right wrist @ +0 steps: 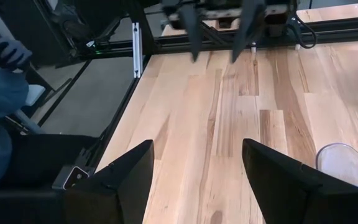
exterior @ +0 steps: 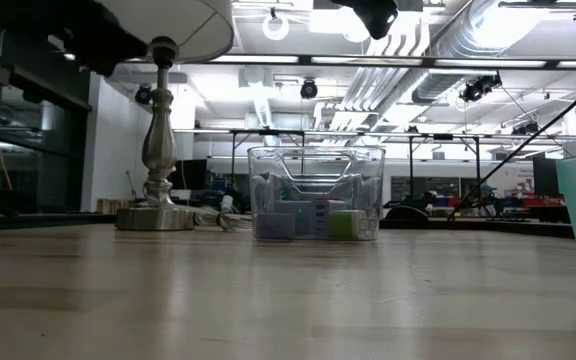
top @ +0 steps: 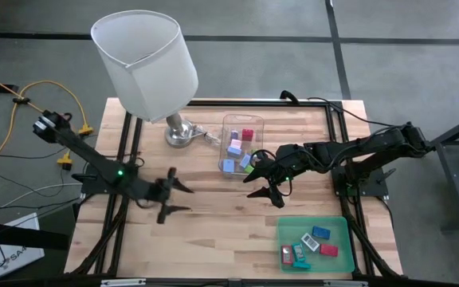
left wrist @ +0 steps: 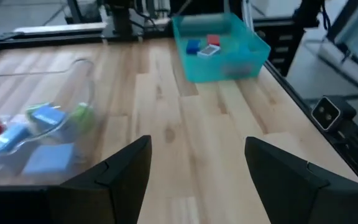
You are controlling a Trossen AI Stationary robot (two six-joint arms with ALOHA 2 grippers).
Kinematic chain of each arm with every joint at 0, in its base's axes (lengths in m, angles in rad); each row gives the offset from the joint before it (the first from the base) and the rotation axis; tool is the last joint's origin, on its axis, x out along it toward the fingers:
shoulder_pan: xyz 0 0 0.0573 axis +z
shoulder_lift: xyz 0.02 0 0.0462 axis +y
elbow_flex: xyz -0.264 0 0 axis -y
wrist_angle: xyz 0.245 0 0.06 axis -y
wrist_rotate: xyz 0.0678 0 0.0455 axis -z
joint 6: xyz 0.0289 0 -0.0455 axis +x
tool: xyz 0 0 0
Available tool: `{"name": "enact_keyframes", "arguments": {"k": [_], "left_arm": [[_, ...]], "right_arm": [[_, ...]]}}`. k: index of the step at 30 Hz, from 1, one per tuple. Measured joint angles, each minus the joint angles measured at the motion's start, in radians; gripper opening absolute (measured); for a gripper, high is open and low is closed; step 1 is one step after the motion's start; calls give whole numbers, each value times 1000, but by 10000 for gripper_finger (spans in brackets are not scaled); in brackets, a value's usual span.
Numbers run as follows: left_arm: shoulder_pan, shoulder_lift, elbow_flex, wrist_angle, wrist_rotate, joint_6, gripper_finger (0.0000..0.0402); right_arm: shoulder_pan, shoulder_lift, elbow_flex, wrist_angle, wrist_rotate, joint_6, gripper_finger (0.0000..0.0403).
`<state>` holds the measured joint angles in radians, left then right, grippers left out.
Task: Pick & Place Office items
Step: Return to Home Position
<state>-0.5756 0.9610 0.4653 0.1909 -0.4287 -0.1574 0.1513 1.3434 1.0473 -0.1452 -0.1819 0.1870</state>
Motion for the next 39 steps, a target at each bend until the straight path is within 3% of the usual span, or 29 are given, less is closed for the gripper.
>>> {"name": "enact_keyframes", "arguments": {"k": [8,16,27,39], "left_arm": [[46,-324,-158,-1,11,-27,250],[90,-521,-260,-3,178,30,250],[165,-672,-372,2,189,29,250],[226,-701,-435,60,190,30,250]], "right_arm": [[0,0,0,1,0,0,232],[0,0,0,1,0,0,232],[0,0,0,0,0,0,232],[0,0,0,0,0,0,232]]}}
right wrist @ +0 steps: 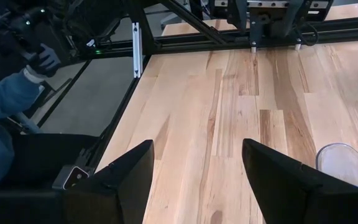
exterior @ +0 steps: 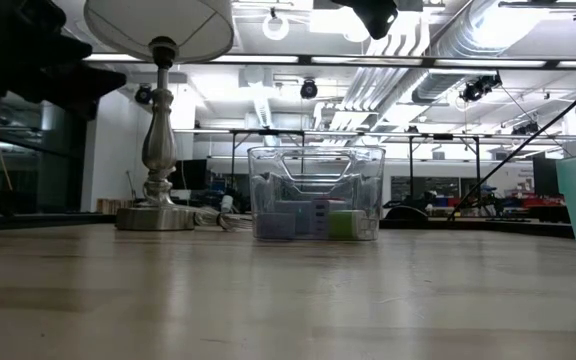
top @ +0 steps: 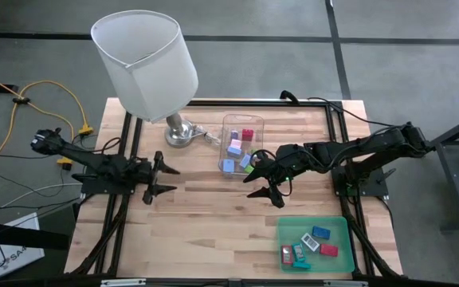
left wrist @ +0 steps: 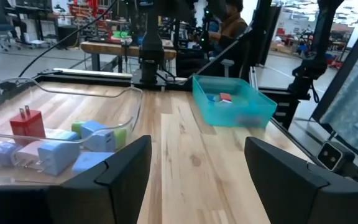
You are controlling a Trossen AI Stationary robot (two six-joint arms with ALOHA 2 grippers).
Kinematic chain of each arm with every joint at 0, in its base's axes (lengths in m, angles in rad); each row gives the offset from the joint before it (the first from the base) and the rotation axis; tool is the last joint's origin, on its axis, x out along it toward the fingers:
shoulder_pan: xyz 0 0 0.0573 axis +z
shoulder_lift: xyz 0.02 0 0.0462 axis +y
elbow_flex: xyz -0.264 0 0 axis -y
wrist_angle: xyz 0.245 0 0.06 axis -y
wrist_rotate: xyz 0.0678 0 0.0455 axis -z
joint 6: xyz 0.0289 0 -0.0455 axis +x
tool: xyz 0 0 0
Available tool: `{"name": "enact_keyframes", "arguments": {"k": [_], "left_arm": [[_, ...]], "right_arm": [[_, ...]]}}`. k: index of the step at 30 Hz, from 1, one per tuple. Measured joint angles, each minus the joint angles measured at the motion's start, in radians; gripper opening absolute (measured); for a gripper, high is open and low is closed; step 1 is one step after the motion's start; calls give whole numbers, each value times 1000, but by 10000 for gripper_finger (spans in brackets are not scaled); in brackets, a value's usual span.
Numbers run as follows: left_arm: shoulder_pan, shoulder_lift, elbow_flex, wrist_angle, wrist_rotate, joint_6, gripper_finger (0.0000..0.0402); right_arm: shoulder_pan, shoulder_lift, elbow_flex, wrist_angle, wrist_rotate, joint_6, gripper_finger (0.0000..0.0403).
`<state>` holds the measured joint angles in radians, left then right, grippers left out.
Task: Pick & Place Office items
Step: Return to Home Position
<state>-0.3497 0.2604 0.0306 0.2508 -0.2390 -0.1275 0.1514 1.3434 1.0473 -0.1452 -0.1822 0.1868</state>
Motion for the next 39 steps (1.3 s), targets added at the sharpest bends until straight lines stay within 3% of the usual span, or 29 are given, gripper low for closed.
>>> {"name": "enact_keyframes", "arguments": {"k": [14,39], "left_arm": [[9,-147,-20,-216,-2,1,250],[9,-161,-22,-213,0,61,250]], "right_arm": [[0,0,0,-1,0,0,232],[0,0,0,-1,0,0,232]]}}
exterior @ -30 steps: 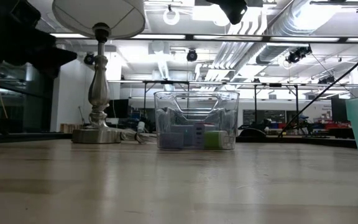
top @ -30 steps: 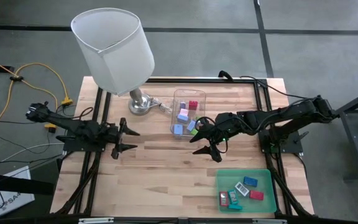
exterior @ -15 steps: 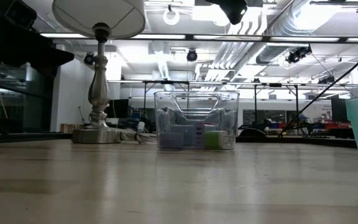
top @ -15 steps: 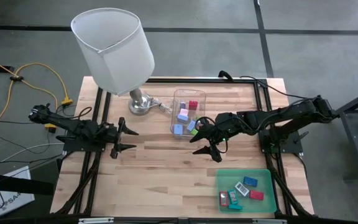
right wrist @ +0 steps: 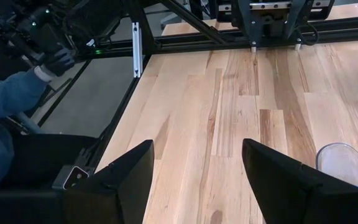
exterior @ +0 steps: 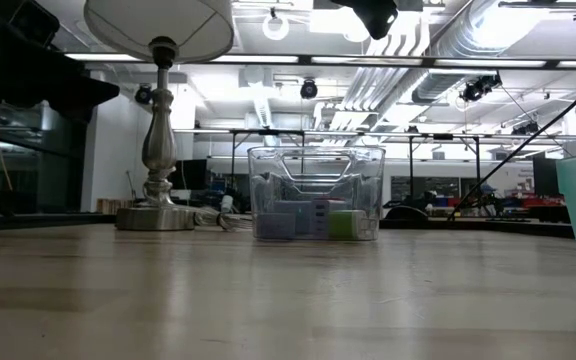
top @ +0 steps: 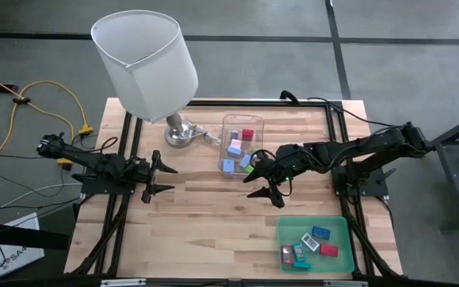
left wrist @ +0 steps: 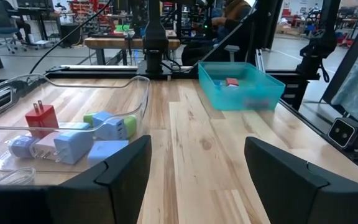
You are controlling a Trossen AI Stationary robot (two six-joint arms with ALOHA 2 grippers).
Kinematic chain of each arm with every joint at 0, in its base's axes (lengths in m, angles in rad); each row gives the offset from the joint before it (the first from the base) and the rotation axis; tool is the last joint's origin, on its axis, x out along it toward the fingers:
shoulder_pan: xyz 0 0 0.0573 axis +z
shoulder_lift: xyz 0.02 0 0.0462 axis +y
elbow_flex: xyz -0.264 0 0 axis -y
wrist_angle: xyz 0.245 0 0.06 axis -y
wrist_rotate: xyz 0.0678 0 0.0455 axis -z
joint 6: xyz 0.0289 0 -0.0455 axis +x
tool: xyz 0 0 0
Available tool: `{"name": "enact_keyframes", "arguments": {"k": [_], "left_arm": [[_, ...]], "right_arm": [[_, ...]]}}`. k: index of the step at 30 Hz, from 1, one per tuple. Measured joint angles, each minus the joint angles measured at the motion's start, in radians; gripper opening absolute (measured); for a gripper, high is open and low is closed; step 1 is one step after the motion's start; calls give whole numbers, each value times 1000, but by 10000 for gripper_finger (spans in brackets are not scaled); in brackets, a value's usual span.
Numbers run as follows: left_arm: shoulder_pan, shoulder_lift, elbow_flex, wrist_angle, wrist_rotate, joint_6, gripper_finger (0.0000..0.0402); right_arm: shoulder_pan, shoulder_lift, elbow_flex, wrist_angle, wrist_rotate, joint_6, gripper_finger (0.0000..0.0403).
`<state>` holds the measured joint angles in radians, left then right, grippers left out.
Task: Pick & Place Office items
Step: Return to Home Position
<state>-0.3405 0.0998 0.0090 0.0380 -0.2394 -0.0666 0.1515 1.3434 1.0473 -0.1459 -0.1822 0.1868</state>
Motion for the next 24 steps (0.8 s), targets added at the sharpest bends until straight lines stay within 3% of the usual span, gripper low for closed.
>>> {"name": "enact_keyframes", "arguments": {"k": [24], "left_arm": [[0,0,0,0,0,-9,250]], "right_arm": [[0,0,0,0,0,0,232]]}}
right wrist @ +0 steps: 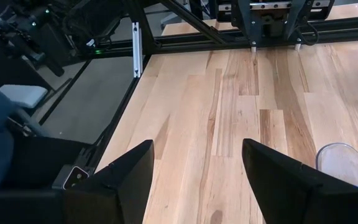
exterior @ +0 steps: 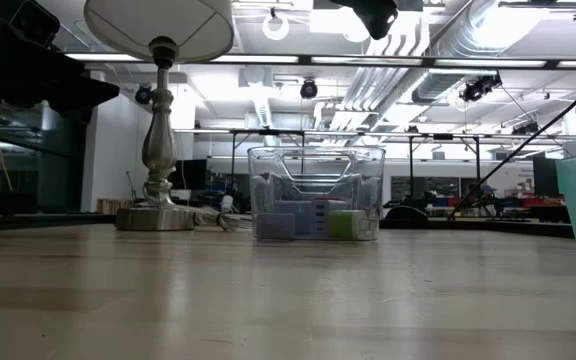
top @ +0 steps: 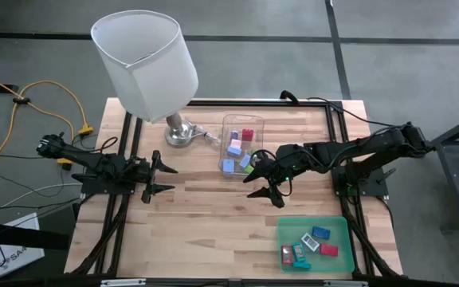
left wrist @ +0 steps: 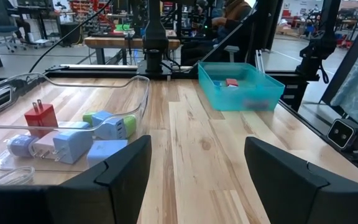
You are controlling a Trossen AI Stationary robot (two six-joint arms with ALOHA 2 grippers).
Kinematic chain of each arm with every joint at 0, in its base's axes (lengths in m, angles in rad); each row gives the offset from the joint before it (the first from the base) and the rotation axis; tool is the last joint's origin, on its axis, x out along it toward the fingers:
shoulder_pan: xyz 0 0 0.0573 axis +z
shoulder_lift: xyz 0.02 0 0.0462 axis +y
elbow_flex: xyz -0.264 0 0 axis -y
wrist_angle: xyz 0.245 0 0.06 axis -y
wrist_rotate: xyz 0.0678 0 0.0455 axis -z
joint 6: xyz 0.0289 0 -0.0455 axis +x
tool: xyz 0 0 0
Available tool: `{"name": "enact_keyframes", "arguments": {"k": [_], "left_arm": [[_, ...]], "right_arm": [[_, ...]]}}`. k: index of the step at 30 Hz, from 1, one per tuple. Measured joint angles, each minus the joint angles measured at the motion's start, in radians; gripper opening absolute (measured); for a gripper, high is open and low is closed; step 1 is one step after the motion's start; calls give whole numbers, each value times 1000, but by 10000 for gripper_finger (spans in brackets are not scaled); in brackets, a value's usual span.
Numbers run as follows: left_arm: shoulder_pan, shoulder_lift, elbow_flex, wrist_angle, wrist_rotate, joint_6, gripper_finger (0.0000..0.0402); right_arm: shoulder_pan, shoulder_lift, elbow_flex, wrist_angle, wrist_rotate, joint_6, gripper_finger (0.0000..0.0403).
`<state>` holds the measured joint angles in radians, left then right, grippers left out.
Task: Pick & Place Office items
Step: Return to Home Position
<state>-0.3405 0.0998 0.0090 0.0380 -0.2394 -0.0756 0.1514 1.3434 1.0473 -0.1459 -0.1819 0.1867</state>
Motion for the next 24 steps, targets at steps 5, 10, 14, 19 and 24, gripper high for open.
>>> {"name": "enact_keyframes", "arguments": {"k": [5,10,14,19,24], "left_arm": [[0,0,0,0,0,-2,250],[0,0,0,0,0,-4,250],[0,0,0,0,0,-4,250],[0,0,0,0,0,0,250],[0,0,0,0,0,0,250]], "right_arm": [[0,0,0,0,0,0,232],[-1,0,0,6,0,-20,232],[-9,0,0,22,6,-111,232],[-11,-29,-57,48,2,-119,232],[-44,-175,-228,147,0,-114,232]]}}
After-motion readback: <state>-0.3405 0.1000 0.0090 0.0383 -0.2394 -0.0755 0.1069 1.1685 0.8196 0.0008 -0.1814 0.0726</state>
